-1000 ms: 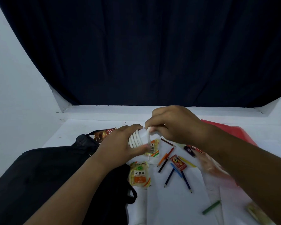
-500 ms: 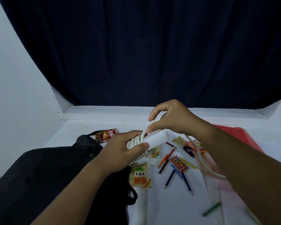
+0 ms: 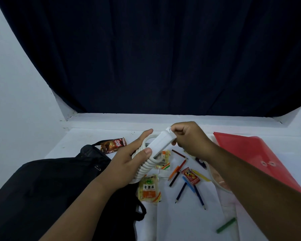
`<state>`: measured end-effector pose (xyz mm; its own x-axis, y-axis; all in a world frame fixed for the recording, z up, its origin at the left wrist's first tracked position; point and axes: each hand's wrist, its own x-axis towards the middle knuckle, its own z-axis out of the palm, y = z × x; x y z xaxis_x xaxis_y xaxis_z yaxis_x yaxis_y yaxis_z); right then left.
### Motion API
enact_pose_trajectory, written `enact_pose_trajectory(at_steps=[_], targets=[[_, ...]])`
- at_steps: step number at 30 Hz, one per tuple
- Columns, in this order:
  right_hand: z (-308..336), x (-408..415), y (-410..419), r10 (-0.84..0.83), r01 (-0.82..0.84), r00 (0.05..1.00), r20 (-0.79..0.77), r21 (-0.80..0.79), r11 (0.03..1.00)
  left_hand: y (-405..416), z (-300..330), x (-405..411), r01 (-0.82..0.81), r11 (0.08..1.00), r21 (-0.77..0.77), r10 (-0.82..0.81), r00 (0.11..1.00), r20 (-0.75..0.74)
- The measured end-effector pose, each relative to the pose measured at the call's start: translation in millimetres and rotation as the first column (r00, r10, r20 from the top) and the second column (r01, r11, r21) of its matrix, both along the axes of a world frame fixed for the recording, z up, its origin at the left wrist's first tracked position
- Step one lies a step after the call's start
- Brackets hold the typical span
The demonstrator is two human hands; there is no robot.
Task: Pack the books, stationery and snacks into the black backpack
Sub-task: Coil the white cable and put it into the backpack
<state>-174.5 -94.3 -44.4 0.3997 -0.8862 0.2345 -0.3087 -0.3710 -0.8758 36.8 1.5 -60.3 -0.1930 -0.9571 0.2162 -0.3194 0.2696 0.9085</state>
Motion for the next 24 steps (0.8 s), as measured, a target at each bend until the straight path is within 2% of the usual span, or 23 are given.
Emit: enact_pose_trajectory(at_steps=[4,6,11,15,17,19,24], targets=[[-7.4,8.3,4.3,0.048,-0.048,0.999,-0.018,0.022,0.999,-8.6,9.3,-1.1,-0.077,0.990,-0.115,0.078,0.997,0.011],[-8.2,7.8,5.7,0.091,-0.090,0.995,-0.043,0.033,0.995,-11.5,10.6,-1.9,-0.141,0.982,-0.126,0.136,0.990,-0.047],[-16.4,-8.8,5.1,0.144,-0.139,0.951,-0.274,0.036,0.990,-15.1,5.6,-4.4,-0.300,0.954,-0.003,0.293,0.934,-0.205],[-33.8,-34.3,2.1,0.088,-0.075,0.940,-0.328,0.054,0.996,-20.4,10.4,-2.7,-0.455,0.884,0.105,0.463,0.824,-0.327],[-32.6,-40.5,3.2,0.023,-0.030,0.944,-0.329,-0.015,0.999,-22.9,10.5,-1.3,-0.510,0.851,0.123,0.521,0.792,-0.320],[-21.5,-38.9,7.3,-0.019,-0.034,0.916,-0.400,-0.125,0.992,-24.0,7.9,-1.3,-0.523,0.846,0.101,0.530,0.806,-0.264],[20.1,-24.7,25.2,-0.057,-0.186,0.813,-0.579,-0.351,0.918,-26.9,1.3,-0.8,-0.515,0.857,-0.001,0.514,0.856,0.050]])
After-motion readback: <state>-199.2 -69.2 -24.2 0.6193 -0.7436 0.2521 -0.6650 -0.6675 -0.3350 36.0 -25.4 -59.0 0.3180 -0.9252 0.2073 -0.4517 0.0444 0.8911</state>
